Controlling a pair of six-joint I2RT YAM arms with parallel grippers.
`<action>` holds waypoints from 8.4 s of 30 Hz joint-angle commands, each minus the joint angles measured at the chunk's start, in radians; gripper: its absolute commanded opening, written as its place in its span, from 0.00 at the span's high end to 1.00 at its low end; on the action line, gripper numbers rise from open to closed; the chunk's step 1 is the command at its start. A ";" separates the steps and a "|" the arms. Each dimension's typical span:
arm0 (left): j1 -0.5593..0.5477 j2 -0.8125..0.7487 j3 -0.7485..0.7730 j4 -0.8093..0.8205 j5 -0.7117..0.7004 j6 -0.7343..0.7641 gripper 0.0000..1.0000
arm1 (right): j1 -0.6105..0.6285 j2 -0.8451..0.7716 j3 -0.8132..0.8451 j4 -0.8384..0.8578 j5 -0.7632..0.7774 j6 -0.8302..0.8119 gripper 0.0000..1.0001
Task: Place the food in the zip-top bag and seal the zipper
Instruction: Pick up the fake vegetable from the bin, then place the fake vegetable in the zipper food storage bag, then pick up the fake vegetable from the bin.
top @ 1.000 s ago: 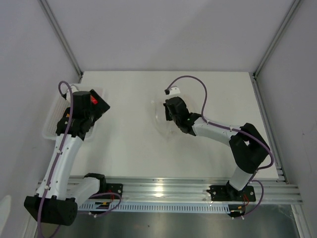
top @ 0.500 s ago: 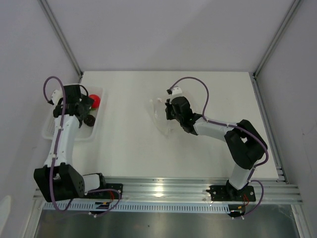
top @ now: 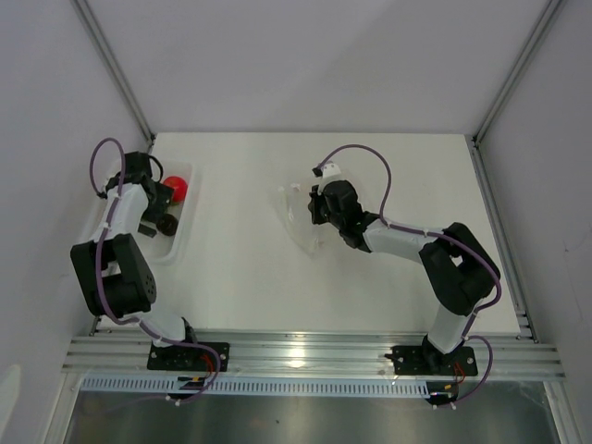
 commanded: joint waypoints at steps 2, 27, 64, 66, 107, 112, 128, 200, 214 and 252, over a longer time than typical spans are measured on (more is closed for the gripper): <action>0.029 0.058 0.057 0.013 0.014 -0.027 0.01 | -0.015 -0.036 -0.006 0.061 -0.031 -0.008 1.00; 0.053 0.251 0.100 0.055 0.052 -0.010 0.10 | -0.027 -0.030 -0.014 0.077 -0.054 0.004 1.00; 0.023 -0.389 -0.226 0.110 0.220 0.080 0.85 | -0.021 -0.054 -0.014 0.077 -0.102 0.010 1.00; 0.009 -0.448 -0.254 0.159 0.274 0.122 0.85 | -0.016 -0.059 -0.015 0.077 -0.102 0.010 1.00; -0.634 -0.459 -0.521 0.842 0.538 0.248 0.71 | 0.003 -0.108 -0.052 0.282 -0.558 0.292 1.00; -0.634 -0.457 -0.504 0.813 0.521 0.257 0.22 | 0.002 -0.105 -0.058 0.282 -0.545 0.277 1.00; -0.635 -0.493 -0.498 0.779 0.495 0.288 0.00 | -0.007 -0.105 -0.068 0.276 -0.531 0.268 1.00; 0.089 0.284 0.240 0.204 0.188 -0.239 0.00 | -0.075 -0.019 -0.066 0.294 -0.542 0.259 1.00; 0.092 0.331 0.194 0.404 0.238 -0.165 0.00 | -0.082 -0.017 -0.068 0.297 -0.548 0.256 1.00; 0.073 0.423 0.199 0.435 0.315 -0.208 0.11 | -0.085 -0.010 -0.066 0.302 -0.558 0.259 1.00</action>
